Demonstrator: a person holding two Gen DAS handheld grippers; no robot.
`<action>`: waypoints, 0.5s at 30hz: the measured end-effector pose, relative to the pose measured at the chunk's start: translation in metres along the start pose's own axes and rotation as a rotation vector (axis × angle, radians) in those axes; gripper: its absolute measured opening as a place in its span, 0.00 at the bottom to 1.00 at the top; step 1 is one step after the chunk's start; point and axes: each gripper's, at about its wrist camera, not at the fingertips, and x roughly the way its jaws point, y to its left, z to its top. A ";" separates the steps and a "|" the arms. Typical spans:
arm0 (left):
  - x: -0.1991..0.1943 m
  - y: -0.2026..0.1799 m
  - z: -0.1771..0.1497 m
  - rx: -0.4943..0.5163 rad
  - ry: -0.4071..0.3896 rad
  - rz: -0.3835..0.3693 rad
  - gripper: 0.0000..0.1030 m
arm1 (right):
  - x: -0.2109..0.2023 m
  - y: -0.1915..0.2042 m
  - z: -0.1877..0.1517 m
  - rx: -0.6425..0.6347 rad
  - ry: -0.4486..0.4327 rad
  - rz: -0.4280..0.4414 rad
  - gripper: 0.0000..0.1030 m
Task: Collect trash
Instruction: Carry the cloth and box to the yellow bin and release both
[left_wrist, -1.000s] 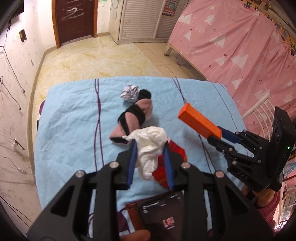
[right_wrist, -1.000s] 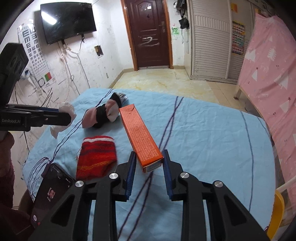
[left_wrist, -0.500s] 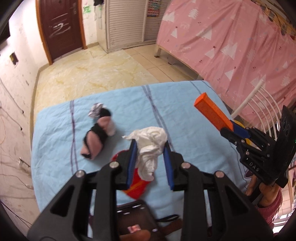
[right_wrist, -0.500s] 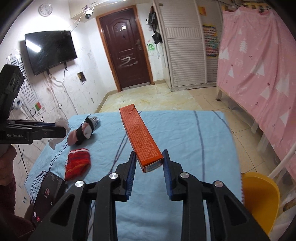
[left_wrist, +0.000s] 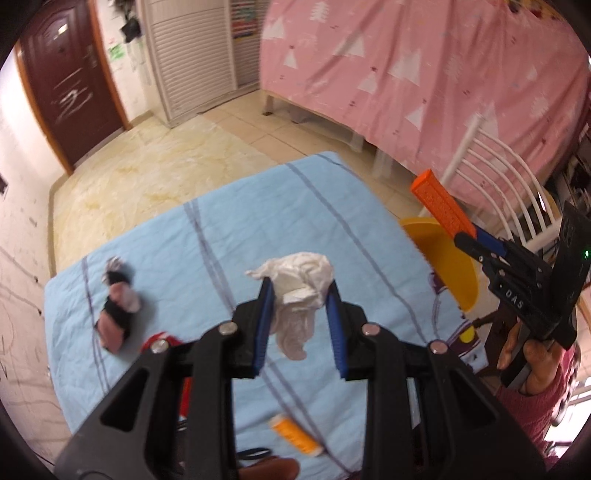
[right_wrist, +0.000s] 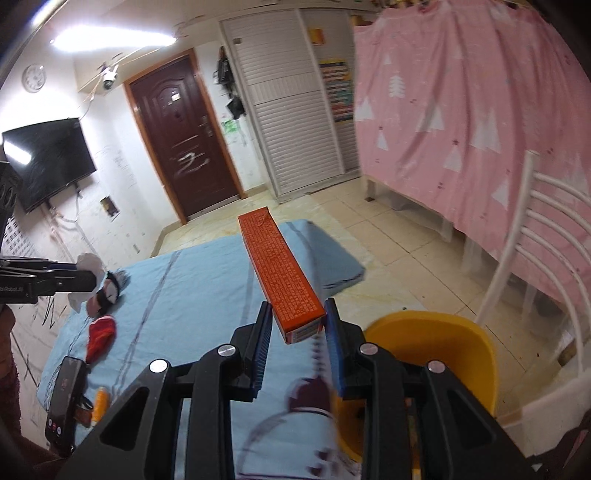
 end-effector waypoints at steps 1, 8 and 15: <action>0.003 -0.010 0.003 0.018 0.005 -0.003 0.25 | -0.003 -0.009 -0.002 0.015 -0.002 -0.010 0.21; 0.018 -0.068 0.018 0.108 0.020 -0.025 0.25 | -0.023 -0.072 -0.019 0.110 -0.026 -0.065 0.21; 0.039 -0.128 0.030 0.201 0.041 -0.053 0.25 | -0.027 -0.108 -0.037 0.156 -0.019 -0.090 0.21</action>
